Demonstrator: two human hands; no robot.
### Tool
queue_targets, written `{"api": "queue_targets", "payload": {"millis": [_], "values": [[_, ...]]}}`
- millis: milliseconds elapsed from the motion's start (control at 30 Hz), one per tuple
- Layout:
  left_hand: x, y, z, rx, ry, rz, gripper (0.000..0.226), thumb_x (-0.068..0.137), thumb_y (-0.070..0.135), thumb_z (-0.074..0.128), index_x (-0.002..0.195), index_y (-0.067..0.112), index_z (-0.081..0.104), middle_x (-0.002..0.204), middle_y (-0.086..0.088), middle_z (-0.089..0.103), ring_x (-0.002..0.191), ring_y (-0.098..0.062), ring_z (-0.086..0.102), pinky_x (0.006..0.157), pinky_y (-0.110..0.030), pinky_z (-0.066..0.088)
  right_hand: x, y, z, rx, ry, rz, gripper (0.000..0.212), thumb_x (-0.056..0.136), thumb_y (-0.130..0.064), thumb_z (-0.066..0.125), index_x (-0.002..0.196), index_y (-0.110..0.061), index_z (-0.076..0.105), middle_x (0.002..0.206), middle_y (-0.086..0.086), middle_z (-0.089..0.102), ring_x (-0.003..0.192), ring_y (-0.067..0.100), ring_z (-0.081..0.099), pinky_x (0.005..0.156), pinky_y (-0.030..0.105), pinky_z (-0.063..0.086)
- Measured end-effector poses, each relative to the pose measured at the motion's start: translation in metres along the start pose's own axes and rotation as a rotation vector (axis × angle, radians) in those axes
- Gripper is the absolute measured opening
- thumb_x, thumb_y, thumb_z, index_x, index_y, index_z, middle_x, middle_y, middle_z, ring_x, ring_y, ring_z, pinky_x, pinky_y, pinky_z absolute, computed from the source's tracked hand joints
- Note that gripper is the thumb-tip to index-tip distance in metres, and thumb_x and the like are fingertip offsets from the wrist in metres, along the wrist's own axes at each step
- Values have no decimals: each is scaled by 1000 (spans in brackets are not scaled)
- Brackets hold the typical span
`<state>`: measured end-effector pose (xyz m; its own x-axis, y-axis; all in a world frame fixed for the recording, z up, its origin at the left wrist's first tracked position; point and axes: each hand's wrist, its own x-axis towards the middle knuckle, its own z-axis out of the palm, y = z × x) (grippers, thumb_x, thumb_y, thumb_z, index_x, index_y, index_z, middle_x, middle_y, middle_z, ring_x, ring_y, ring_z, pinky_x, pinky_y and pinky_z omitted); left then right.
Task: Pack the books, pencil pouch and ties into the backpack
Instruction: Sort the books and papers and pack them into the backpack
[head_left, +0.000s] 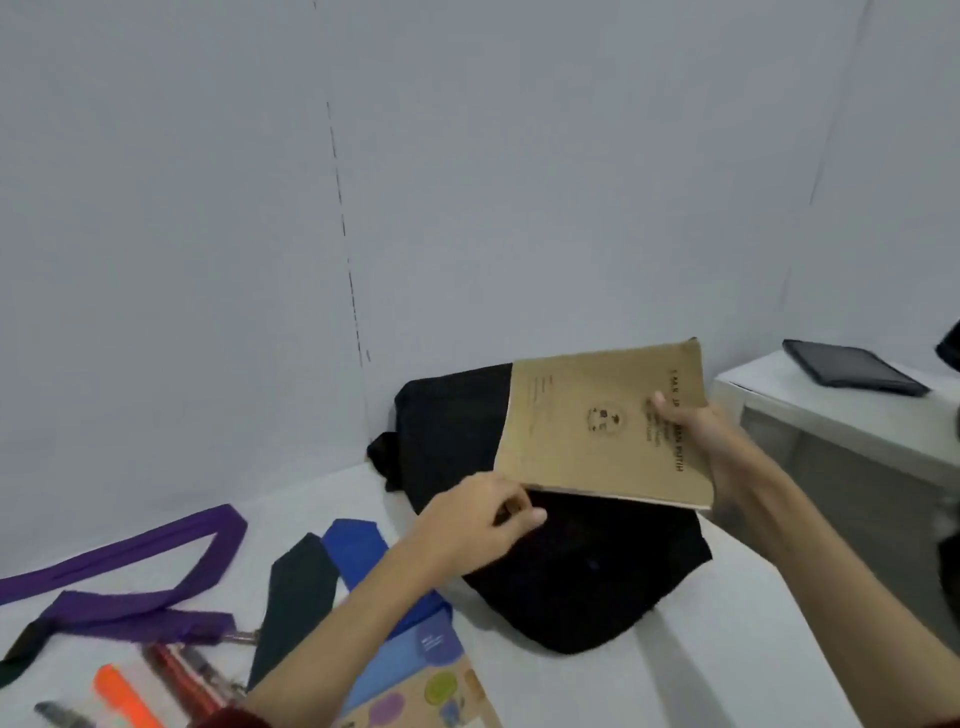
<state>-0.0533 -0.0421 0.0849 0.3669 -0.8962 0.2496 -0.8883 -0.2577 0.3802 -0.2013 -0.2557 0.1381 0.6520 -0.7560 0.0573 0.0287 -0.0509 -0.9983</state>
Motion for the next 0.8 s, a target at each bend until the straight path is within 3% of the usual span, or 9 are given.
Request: {"api": "queue_targets", "payload": {"millis": [100, 167, 200, 267, 333, 433, 500, 567, 800], "values": [[19, 17, 48, 280, -165, -12, 73, 87, 62, 44, 147, 24, 24, 144, 5, 31, 125, -17, 36, 102, -36, 37, 27, 7, -37, 92, 47, 7, 10, 92, -17, 58, 97, -10, 62, 86, 8, 67, 70, 19, 63, 61, 31, 50], [33, 12, 66, 307, -73, -61, 61, 91, 46, 49, 145, 25, 32, 141, 5, 38, 122, -17, 41, 98, -33, 40, 44, 14, -53, 122, -2, 41, 9, 91, -16, 59, 97, -11, 63, 85, 7, 69, 69, 18, 66, 60, 30, 53], [36, 5, 68, 226, -2, -90, 45, 92, 36, 51, 136, 27, 47, 132, 5, 49, 115, -16, 49, 93, -33, 44, 50, 17, -55, 135, -35, 68, 9, 90, -15, 59, 97, -12, 64, 81, 5, 71, 65, 17, 67, 55, 28, 54], [42, -5, 65, -86, 162, -254, 17, 92, 26, 53, 94, 25, 69, 94, 1, 68, 85, -17, 62, 76, -34, 50, 65, 20, -61, 168, -111, 121, 12, 87, -14, 61, 98, -12, 65, 73, 3, 72, 57, 15, 68, 48, 24, 53], [45, -20, 47, -327, 360, -470, 33, 93, 23, 55, 61, 15, 55, 64, -4, 58, 61, -19, 53, 59, -29, 42, 75, 19, -65, 221, -224, 173, 24, 78, -14, 66, 101, -10, 65, 75, 5, 73, 58, 17, 69, 49, 26, 55], [51, -41, 6, -751, 641, -819, 26, 95, 19, 54, 73, 5, 55, 73, -9, 57, 69, -22, 53, 61, -30, 40, 90, 12, -73, 294, -442, 251, 56, 54, -16, 84, 106, -5, 66, 97, 15, 71, 72, 27, 71, 63, 35, 60], [58, -47, -23, -927, 766, -894, 19, 95, 16, 54, 86, 0, 56, 76, -8, 56, 68, -20, 53, 62, -30, 43, 98, 8, -75, 229, -532, 289, 42, 60, -13, 79, 100, -3, 70, 97, 18, 71, 71, 29, 71, 62, 36, 58], [73, -43, -50, -879, 812, -886, 24, 95, 18, 54, 77, 1, 54, 76, -8, 55, 69, -22, 53, 65, -31, 44, 104, 9, -69, 168, -526, 331, 18, 77, -7, 62, 90, 0, 71, 85, 18, 71, 61, 28, 70, 52, 32, 58], [134, 35, -108, -70, 706, -494, 46, 98, 24, 43, 55, 13, 31, 56, -3, 37, 57, -20, 37, 52, -29, 28, 133, 52, -23, 208, -183, 375, 11, 87, 4, 49, 93, 2, 59, 75, 16, 64, 57, 27, 62, 49, 31, 55]]}}
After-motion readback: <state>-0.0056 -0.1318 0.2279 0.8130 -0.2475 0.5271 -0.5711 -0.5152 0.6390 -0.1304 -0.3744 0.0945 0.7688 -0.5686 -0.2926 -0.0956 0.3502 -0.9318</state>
